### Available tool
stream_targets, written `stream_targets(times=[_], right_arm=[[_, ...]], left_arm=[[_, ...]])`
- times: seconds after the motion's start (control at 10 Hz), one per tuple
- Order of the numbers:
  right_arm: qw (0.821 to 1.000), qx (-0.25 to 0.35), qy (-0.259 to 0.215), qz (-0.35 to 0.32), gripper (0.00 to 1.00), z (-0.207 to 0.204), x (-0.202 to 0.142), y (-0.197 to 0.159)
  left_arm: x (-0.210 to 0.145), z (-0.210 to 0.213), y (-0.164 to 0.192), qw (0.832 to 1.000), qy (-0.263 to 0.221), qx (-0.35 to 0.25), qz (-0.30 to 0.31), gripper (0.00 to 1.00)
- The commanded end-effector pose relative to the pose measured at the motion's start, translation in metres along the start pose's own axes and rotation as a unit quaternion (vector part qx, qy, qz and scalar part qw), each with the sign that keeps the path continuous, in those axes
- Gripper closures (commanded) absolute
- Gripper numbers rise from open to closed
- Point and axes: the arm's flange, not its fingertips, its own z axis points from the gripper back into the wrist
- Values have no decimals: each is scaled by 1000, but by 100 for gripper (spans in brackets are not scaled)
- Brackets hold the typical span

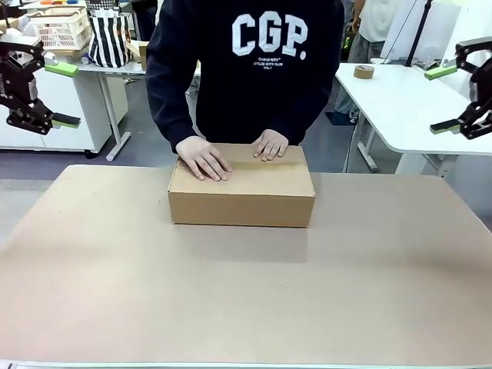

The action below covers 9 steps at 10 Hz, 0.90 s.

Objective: Pack the gift set into the box.
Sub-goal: Press and hold the closed box until the human finishes sealing it.

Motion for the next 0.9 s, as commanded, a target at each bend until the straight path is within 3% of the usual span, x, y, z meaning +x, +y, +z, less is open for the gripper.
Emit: stream_targets(times=[0.0, 0.8], right_arm=[[1000, 1, 4, 7, 0, 1, 1, 1], [1000, 1, 4, 7, 0, 1, 1, 1]], left_arm=[[-1, -2, -2, 1000, -5, -16, 0, 0], [-1, -2, -2, 1000, -5, -16, 0, 0]])
